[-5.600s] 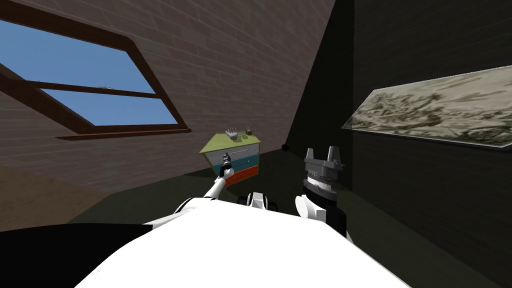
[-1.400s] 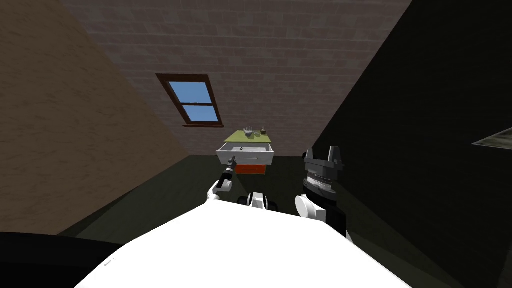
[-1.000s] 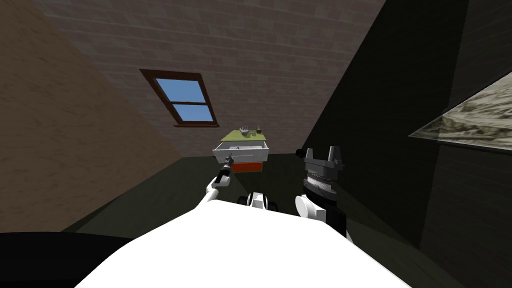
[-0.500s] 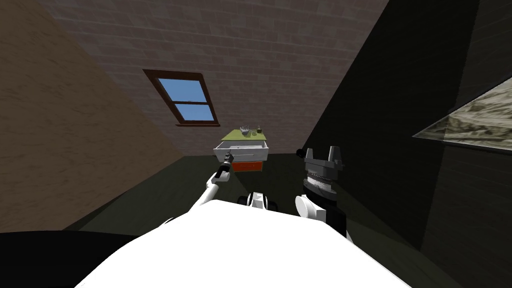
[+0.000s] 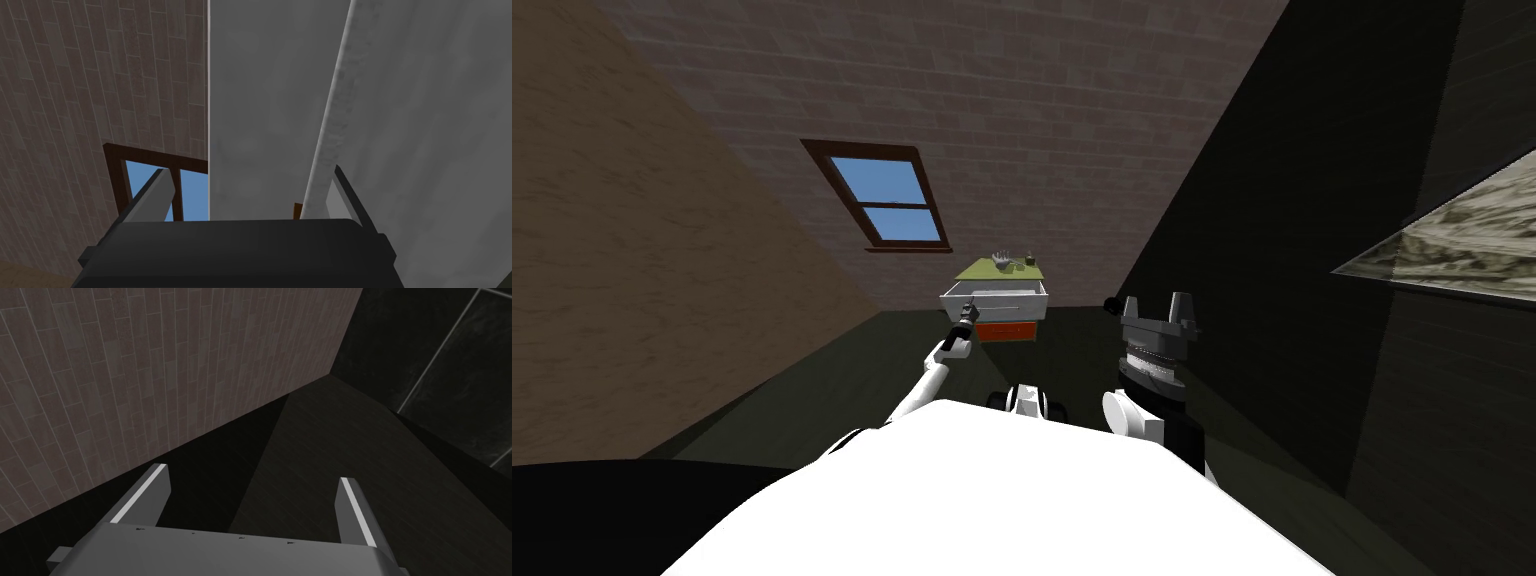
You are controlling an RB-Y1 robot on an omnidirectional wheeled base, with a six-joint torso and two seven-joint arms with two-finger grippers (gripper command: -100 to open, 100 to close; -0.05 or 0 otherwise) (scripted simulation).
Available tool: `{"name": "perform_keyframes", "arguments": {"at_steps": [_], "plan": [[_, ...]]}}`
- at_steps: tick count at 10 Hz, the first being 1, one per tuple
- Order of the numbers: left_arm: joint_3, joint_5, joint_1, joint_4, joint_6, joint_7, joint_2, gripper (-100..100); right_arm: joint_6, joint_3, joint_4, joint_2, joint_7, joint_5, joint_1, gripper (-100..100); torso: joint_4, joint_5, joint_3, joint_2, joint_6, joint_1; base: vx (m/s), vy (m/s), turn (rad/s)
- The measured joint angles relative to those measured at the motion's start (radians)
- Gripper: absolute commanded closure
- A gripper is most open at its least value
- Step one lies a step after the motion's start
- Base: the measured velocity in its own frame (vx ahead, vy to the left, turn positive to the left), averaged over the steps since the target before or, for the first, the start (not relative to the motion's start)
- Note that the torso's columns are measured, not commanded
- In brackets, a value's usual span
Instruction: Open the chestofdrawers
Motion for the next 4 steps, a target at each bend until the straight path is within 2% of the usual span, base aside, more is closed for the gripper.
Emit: {"name": "perform_keyframes", "arguments": {"at_steps": [4], "plan": [[-0.001, 0.000, 0.002, 0.002, 0.002, 0.000, -0.001, 0, 0.000, 0.000, 0.000, 0.000, 0.000, 0.000, 0.000, 0, -0.002, 0.001, -0.001, -0.001, 0.000, 0.000, 0.000, 0.000, 0.000]]}}
